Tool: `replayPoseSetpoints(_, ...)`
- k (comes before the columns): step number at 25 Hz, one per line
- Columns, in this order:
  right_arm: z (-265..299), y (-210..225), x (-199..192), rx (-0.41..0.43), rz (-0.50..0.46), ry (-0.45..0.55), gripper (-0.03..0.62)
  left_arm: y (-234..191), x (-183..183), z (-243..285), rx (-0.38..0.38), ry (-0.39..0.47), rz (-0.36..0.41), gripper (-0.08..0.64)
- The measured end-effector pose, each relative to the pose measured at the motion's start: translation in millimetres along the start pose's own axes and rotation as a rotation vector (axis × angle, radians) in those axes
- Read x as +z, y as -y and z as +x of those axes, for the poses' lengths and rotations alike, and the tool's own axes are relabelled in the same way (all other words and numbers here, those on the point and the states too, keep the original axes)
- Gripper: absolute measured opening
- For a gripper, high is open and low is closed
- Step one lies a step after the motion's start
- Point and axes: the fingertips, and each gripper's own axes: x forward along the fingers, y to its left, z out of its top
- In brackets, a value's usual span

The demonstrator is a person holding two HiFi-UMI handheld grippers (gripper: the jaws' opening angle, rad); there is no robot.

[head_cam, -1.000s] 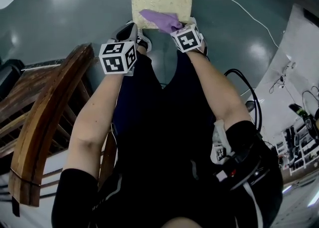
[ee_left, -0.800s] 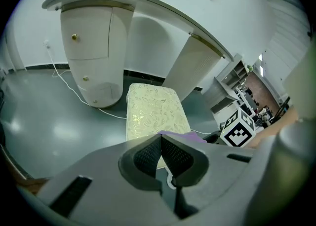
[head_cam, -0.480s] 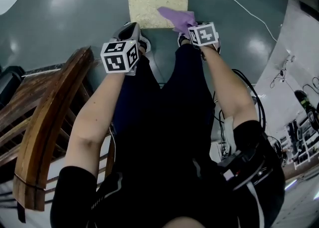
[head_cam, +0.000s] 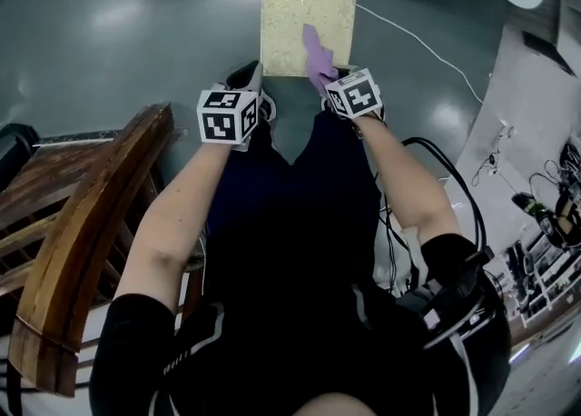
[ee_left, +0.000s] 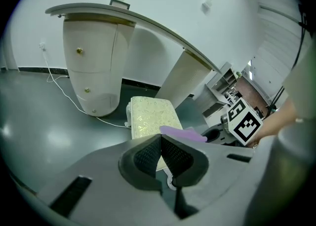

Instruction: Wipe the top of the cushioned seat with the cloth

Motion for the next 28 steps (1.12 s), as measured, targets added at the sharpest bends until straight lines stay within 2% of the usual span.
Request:
replayPoseSetpoints(4, 26, -52, 44, 0.083, -0.069, 0.042, 0.101, -20, -6, -20, 0.000, 0.005, 0.009, 0.003)
replayPoseSetpoints(7, 56, -75, 63, 0.122, -0.040, 0.060, 0.101, -33, -24, -32, 0.029, -0.018, -0.011, 0.003)
replayPoseSetpoints(9, 78, -83, 68, 0.136, -0.020, 0.061, 0.101, -38, -39, -41, 0.059, -0.026, -0.053, 0.003)
replayPoseSetpoints(13, 109, -68, 65, 0.108, 0.006, 0.035, 0.103, -38, -59, -41, 0.088, -0.030, -0.112, 0.003)
replayPoseSetpoints(18, 108, -42, 58, 0.148, 0.109, 0.083, 0.121, -21, -76, -22, 0.086, -0.057, -0.133, 0.003)
replayPoseSetpoints(23, 97, -18, 41, 0.118, 0.129, 0.050, 0.121, 3, -65, -4, 0.064, -0.054, -0.115, 0.003)
replayPoseSetpoints(28, 80, 21, 19, 0.095, 0.211, 0.055, 0.124, 21, -42, 10, 0.056, -0.037, -0.091, 0.003)
